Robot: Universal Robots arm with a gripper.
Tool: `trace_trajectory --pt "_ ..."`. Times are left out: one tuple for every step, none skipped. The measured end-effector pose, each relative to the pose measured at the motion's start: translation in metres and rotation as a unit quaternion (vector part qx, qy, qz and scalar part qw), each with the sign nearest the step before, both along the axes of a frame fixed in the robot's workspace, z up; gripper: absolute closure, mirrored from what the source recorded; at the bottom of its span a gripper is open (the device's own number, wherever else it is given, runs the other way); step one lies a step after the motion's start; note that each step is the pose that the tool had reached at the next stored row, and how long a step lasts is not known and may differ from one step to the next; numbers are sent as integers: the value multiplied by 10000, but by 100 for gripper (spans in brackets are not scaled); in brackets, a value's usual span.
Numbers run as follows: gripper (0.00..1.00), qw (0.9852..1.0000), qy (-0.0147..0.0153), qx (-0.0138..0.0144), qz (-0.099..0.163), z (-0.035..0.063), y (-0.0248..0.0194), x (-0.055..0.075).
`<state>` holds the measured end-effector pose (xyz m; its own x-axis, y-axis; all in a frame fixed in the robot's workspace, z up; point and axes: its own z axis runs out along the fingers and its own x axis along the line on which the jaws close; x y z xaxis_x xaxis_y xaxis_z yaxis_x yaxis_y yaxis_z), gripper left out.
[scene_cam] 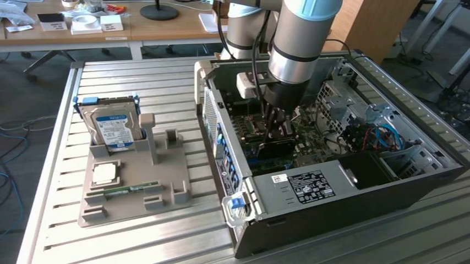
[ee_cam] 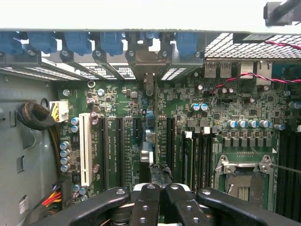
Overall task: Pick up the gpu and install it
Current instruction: 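Press down on the gpu until it lock into place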
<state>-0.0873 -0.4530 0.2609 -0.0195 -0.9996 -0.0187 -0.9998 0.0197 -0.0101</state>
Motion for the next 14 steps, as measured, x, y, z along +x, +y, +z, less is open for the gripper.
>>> trace_trajectory --pt "89 10000 0 1 0 -1 0 0" --pt "89 10000 0 1 0 -1 1 0" --pt "89 10000 0 1 0 -4 0 0" --pt "89 10000 0 1 0 -6 0 0" --pt "89 10000 0 1 0 -6 1 0" --pt "89 10000 0 1 0 -6 1 0" --pt "89 10000 0 1 0 -7 0 0" --pt "89 10000 -1 2 0 -7 1 0" --pt "89 10000 -1 2 0 -8 1 0" --pt "89 10000 -1 2 0 -8 1 0" --pt "89 10000 -1 2 0 -8 1 0" --pt "89 10000 -1 2 0 -7 1 0" --pt "89 10000 -1 2 0 -9 1 0" --pt "89 10000 -1 0 0 -11 0 -1"
